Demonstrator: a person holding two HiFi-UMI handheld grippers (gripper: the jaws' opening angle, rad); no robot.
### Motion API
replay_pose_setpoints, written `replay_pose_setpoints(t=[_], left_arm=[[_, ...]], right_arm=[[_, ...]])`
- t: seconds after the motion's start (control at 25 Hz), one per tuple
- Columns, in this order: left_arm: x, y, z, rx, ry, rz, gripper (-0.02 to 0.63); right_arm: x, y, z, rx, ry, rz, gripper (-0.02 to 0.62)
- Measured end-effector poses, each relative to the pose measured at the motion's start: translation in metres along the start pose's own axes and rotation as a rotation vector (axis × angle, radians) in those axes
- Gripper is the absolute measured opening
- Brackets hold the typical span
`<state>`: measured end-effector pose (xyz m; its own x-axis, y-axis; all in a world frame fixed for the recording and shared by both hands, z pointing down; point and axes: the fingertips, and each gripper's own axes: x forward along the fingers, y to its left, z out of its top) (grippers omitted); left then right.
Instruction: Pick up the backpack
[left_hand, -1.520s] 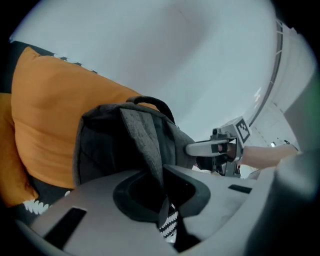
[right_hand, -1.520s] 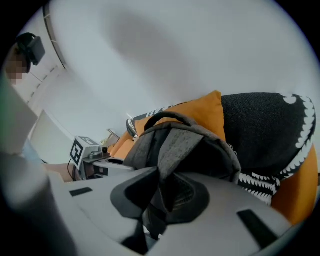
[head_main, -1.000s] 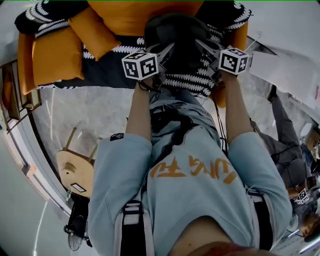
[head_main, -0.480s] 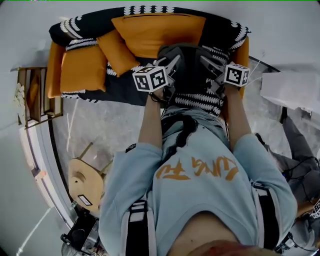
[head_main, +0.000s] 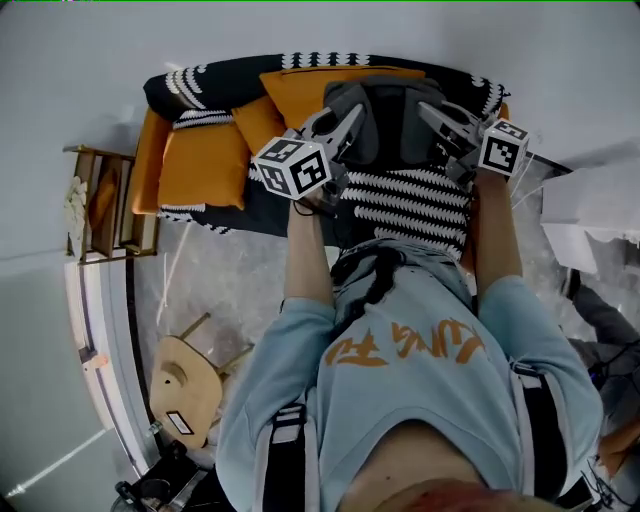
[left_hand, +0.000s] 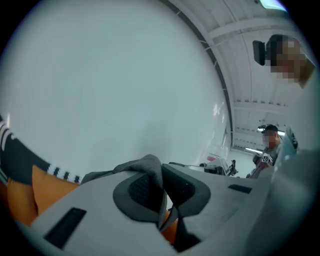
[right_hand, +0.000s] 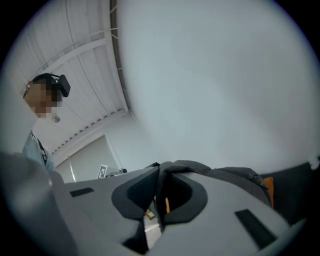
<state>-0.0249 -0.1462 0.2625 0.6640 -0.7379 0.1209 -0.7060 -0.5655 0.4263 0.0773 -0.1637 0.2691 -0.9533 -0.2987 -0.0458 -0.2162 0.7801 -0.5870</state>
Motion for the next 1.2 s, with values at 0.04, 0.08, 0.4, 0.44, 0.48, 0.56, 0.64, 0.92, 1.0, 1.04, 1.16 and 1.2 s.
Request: replay_pose_setpoints(t=[0.04,0.08,0.4,0.44,0.48,0.56,0.64,0.92,1.0,1.04,1.16,1.2], left_arm=[[-0.003,-0.007,0.011,0.051,-0.012,-0.015,0.044],[-0.007,-0.016,0.019,0.1,-0.026,-0.029,0.044],[-0.022,-0.047,0.048,0.447,-0.167,-0.077,0.044],[-0.027,-0.05,0.049,0.459,-0.18,-0.083,0.044],[-0.033,-0.054,0.052,0.468,-0.194,-0.088,0.044],[-0.047,-0.065,0.065,0.469,-0.226,-0.098,0.044],[-0.058,-0.073,0.079,0.454,-0.251,-0.1,0.044],[-0.071,-0.086,0.079,0.44,-0.249,-0.106,0.044],[-0.083,-0.095,0.091,0.423,-0.248,-0.113,0.044],[-0.086,-0.094,0.092,0.414,-0.247,-0.116,0.044],[-0.087,-0.085,0.082,0.398,-0.237,-0.107,0.044],[-0.086,-0.083,0.08,0.397,-0.235,-0.103,0.044]], right_arm=[[0.0,0.008,0.011,-0.04,-0.02,0.015,0.046],[-0.001,0.017,0.019,-0.078,-0.04,0.03,0.046],[-0.003,0.043,0.047,-0.357,-0.124,0.173,0.046],[-0.004,0.049,0.046,-0.379,-0.128,0.186,0.046],[-0.004,0.058,0.045,-0.399,-0.129,0.198,0.046],[-0.003,0.079,0.05,-0.425,-0.125,0.213,0.046],[-0.001,0.099,0.06,-0.414,-0.112,0.211,0.046],[-0.002,0.111,0.064,-0.361,-0.09,0.225,0.046],[0.0,0.127,0.074,-0.353,-0.08,0.22,0.046],[0.001,0.13,0.074,-0.351,-0.078,0.218,0.046],[0.004,0.124,0.064,-0.343,-0.071,0.214,0.046],[0.004,0.121,0.063,-0.343,-0.069,0.213,0.046]])
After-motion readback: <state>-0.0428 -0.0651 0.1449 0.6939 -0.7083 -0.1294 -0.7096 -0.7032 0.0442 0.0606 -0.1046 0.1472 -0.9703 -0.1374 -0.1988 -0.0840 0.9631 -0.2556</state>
